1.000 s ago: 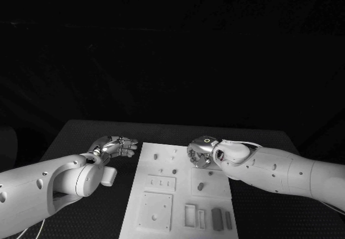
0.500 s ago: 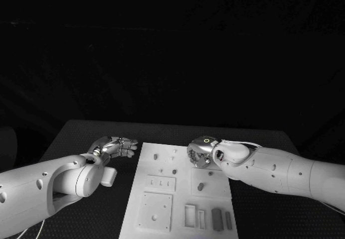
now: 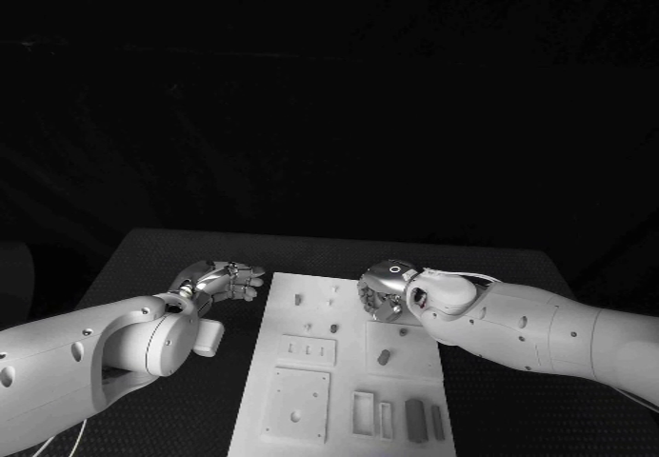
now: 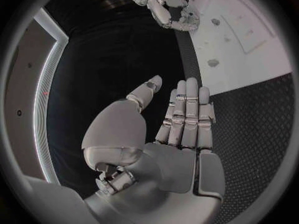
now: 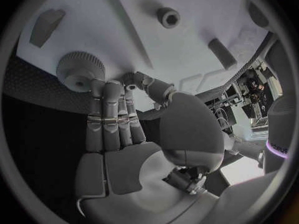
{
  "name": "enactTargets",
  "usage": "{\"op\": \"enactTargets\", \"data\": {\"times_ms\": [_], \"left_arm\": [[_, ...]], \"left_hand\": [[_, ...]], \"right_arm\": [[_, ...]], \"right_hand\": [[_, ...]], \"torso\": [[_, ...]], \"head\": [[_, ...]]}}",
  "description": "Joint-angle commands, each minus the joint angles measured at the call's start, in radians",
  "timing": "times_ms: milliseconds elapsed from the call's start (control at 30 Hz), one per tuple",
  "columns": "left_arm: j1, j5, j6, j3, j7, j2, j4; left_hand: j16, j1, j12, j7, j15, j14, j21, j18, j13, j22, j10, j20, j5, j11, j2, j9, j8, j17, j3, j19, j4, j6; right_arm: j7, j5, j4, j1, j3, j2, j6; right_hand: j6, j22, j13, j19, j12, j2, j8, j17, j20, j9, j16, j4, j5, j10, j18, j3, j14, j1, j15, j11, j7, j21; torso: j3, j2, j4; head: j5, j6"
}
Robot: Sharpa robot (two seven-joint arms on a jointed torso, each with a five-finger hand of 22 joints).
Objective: Assemble the parts on the task board
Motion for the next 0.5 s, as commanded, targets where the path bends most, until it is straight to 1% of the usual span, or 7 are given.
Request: {"op": "enactTargets", "data": {"times_ms": [33, 133, 367, 500], "left_arm": [[0.001, 0.003, 0.016, 0.001, 0.010, 0.003, 0.001], [0.001, 0.003, 0.016, 0.001, 0.011, 0.004, 0.001], [0.001, 0.003, 0.016, 0.001, 0.011, 0.004, 0.000], [0.001, 0.003, 0.015, 0.001, 0.011, 0.004, -0.002]], "left_hand": [[0.006, -0.007, -0.003, -0.001, -0.002, -0.006, 0.005, -0.002, 0.001, 0.019, -0.005, 0.002, 0.000, -0.002, 0.001, 0.002, -0.004, -0.001, 0.008, -0.006, 0.000, -0.007], [0.006, -0.007, -0.004, -0.001, -0.002, -0.006, 0.005, -0.002, 0.001, 0.019, -0.005, 0.002, 0.000, -0.002, 0.001, 0.002, -0.004, -0.001, 0.008, -0.006, 0.000, -0.007], [0.006, -0.007, -0.004, -0.002, -0.002, -0.006, 0.005, -0.002, 0.002, 0.019, -0.005, 0.002, 0.000, -0.002, 0.001, 0.002, -0.004, -0.001, 0.008, -0.007, -0.001, -0.007], [0.006, -0.007, -0.005, -0.002, -0.002, -0.006, 0.005, -0.002, 0.002, 0.019, -0.005, 0.002, 0.000, -0.002, 0.001, 0.002, -0.004, -0.002, 0.009, -0.007, -0.001, -0.007]], "right_arm": [[-0.031, -0.028, 0.003, -0.004, -0.002, 0.002, -0.016], [-0.049, -0.033, 0.004, -0.004, -0.002, 0.003, -0.028], [-0.075, -0.037, 0.007, -0.003, 0.000, 0.006, -0.050], [-0.089, -0.041, 0.011, -0.003, 0.008, 0.009, -0.068]], "right_hand": [[0.011, 0.027, 0.007, 0.003, 0.006, 0.012, 0.008, 0.010, -0.007, 0.009, 0.012, 0.003, -0.004, 0.013, 0.020, 0.007, 0.000, -0.002, -0.008, -0.003, -0.004, 0.018], [0.028, 0.027, 0.019, 0.008, 0.010, 0.016, 0.018, 0.028, -0.015, 0.023, 0.036, 0.009, -0.005, 0.034, 0.020, 0.020, 0.004, 0.000, -0.016, -0.011, -0.012, 0.049], [0.038, 0.026, 0.031, 0.008, 0.010, 0.018, 0.025, 0.041, -0.022, 0.037, 0.053, 0.010, -0.005, 0.048, 0.020, 0.034, 0.001, 0.000, -0.022, -0.017, -0.017, 0.075], [0.040, 0.025, 0.033, 0.007, 0.009, 0.017, 0.026, 0.043, -0.023, 0.041, 0.056, 0.011, -0.006, 0.050, 0.020, 0.038, 0.000, 0.000, -0.023, -0.018, -0.018, 0.080]], "torso": [[-0.0003, 0.001, 0.0004], [-0.0006, 0.001, 0.0004], [-0.0019, 0.001, 0.0015], [-0.0023, 0.002, 0.0012]], "head": [[-0.002, 0.000], [-0.002, -0.001], [-0.003, 0.000], [-0.001, 0.000]]}}
